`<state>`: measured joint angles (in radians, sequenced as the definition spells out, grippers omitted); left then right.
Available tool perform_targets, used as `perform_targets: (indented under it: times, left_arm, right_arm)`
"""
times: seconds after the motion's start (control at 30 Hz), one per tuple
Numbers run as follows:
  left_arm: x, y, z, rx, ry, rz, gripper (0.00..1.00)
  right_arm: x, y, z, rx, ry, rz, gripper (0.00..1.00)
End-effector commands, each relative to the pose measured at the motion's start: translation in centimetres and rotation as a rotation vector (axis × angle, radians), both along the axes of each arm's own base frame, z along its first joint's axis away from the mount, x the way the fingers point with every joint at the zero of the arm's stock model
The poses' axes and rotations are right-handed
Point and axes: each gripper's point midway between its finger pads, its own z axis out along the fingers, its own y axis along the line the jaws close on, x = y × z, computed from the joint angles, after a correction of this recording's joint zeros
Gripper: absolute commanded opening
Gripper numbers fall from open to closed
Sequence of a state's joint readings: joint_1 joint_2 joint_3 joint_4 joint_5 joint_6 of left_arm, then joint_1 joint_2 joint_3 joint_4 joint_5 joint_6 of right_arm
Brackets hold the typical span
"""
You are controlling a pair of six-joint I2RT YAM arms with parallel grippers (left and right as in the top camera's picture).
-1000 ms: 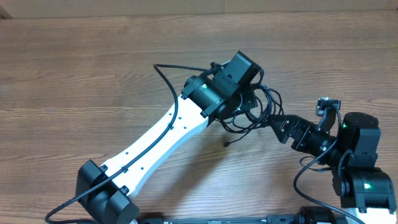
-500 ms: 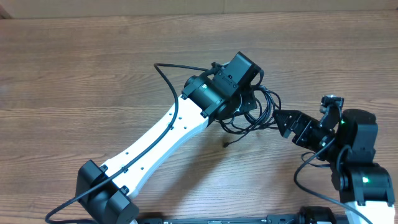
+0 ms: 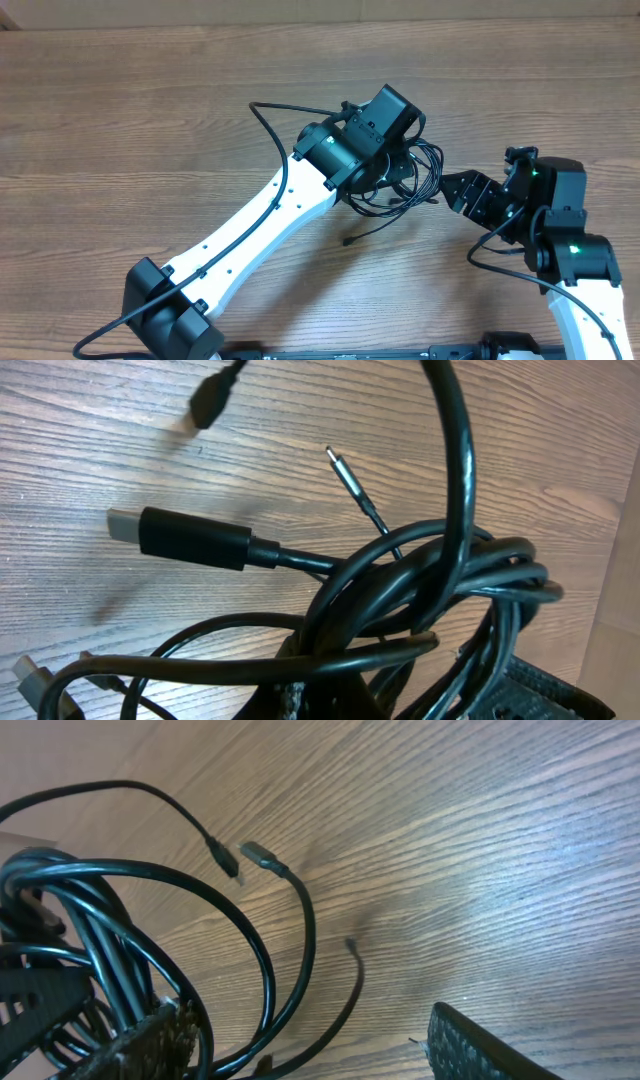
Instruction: Untangle cables
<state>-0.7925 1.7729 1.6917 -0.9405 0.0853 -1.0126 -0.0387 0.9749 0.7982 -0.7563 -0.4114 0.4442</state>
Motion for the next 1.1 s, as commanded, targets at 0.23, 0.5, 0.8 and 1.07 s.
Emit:
perform_targets:
  times: [0.23, 0.5, 0.8, 1.07]
  left_arm:
    - [-0.3, -2.1, 3.5, -0.081, -0.1, -0.076, 0.04]
    - [-0.5, -2.3, 3.5, -0.08, -0.106, -0.082, 0.04]
    - [-0.3, -1.2, 2.9, -0.039, -0.093, -0.024, 0.04]
    - [-0.3, -1.4, 3.0, -0.046, -0.098, -0.038, 0.04]
  right_arm:
    - [0.3, 0.3, 1.0, 0.012, -0.026, 0.014, 0.72]
    - [0.4, -0.6, 0.6, -0.033, -0.016, -0.021, 0.67]
    - [-1.2, -5.5, -2.6, -0.2, 0.157, -0.284, 0.79]
    - [-1.3, -5.5, -4.7, -0.209, 0.251, -0.275, 0.79]
